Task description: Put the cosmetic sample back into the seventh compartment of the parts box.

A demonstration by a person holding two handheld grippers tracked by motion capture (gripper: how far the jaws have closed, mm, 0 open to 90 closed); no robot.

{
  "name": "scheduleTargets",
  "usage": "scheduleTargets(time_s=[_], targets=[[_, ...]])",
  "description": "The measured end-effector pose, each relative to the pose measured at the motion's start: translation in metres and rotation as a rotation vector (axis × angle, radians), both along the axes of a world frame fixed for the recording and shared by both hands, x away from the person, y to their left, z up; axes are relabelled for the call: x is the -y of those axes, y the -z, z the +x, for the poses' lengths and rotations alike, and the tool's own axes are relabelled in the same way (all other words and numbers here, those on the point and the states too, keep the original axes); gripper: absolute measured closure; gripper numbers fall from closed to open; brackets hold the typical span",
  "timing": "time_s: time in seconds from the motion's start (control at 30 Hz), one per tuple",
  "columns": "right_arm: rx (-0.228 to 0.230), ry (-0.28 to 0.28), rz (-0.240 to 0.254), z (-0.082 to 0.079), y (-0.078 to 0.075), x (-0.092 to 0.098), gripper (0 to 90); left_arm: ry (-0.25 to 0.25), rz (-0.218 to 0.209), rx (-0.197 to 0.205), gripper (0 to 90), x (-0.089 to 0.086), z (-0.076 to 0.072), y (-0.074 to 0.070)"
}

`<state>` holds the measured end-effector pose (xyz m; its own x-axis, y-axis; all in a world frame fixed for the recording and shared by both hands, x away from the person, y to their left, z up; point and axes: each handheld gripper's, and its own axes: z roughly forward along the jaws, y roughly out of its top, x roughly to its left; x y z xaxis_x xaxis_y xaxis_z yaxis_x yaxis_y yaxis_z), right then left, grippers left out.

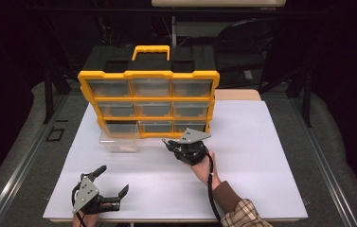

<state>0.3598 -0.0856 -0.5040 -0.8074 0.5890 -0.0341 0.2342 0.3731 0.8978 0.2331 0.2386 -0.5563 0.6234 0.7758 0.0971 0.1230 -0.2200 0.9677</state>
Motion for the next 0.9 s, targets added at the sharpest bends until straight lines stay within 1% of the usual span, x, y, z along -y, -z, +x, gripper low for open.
scheduleTargets(time_s=[0.17, 0.37, 0.67, 0.9], targets=[[0.007, 0.001, 0.004, 0.003, -0.003, -0.001, 80.9, 0.000, -0.001, -0.002, 0.0, 0.000, 0.000, 0.000], [-0.002, -0.001, 0.001, 0.007, -0.005, -0.006, 80.9, 0.001, -0.003, -0.001, 0.0, 0.000, 0.000, 0.000], [-0.002, -0.007, 0.014, 0.011, -0.008, -0.014, 80.9, -0.001, -0.006, -0.002, 0.0, 0.000, 0.000, 0.000], [0.003, -0.006, 0.021, 0.013, -0.010, -0.017, 80.9, -0.002, -0.007, -0.003, 0.0, -0.001, 0.000, 0.000]])
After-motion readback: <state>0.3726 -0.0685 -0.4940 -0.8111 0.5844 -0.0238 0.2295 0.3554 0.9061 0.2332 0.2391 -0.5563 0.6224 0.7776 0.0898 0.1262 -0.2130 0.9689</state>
